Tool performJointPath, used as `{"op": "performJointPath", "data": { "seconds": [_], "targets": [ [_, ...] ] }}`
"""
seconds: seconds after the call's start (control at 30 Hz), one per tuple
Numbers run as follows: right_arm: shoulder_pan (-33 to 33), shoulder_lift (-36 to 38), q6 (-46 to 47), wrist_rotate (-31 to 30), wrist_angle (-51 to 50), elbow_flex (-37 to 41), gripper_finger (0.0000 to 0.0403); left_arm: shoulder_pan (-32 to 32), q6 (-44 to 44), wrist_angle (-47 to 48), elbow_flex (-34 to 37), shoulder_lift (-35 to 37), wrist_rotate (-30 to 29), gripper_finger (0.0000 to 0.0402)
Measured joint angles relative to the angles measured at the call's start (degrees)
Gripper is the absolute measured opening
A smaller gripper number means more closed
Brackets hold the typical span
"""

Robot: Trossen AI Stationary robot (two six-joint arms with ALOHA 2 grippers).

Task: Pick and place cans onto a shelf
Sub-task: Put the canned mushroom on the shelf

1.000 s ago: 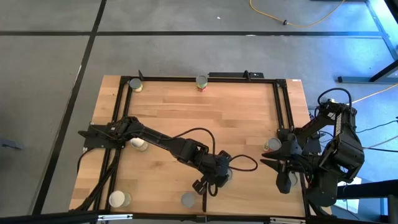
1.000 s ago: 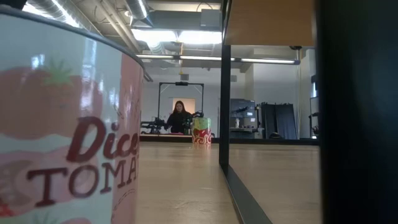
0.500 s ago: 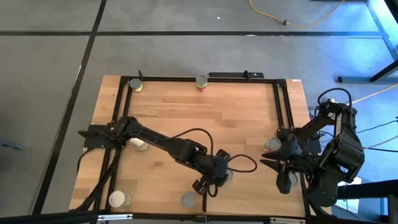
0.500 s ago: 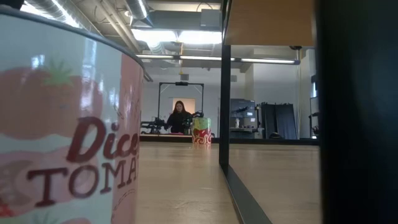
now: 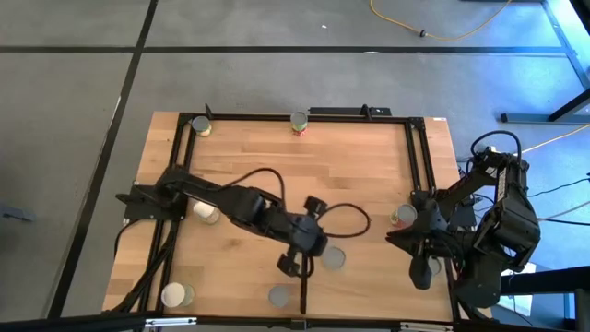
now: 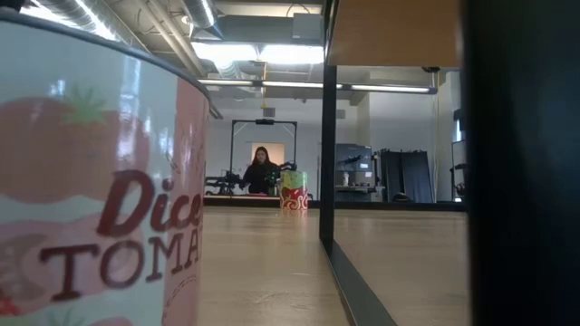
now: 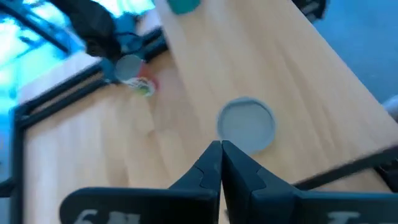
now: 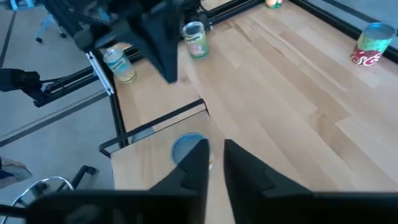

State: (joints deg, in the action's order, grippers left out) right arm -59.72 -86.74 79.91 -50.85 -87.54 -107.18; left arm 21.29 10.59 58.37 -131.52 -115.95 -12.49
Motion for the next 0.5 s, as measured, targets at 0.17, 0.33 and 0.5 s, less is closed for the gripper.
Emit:
{"op": "performJointPath", "data": {
  "seconds": [0.17,0.33,0.5],
  "targets": [
    [3.0,-0.6,-8.4,4.2,6.3,0.0,0.0007,-0.2,-1.6,3.6,0.0,3.8,-0.7,0.0],
    [9.8,-3.1,-16.4,11.9,11.2,0.0,0.0004,-0.3,-7.5,9.3,0.0,7.6,-3.6,0.0],
    [15.4,-6.3,-17.6,19.5,11.2,0.0,0.0004,0.0,-12.5,15.0,0.0,10.9,-6.1,0.0]
  ]
}}
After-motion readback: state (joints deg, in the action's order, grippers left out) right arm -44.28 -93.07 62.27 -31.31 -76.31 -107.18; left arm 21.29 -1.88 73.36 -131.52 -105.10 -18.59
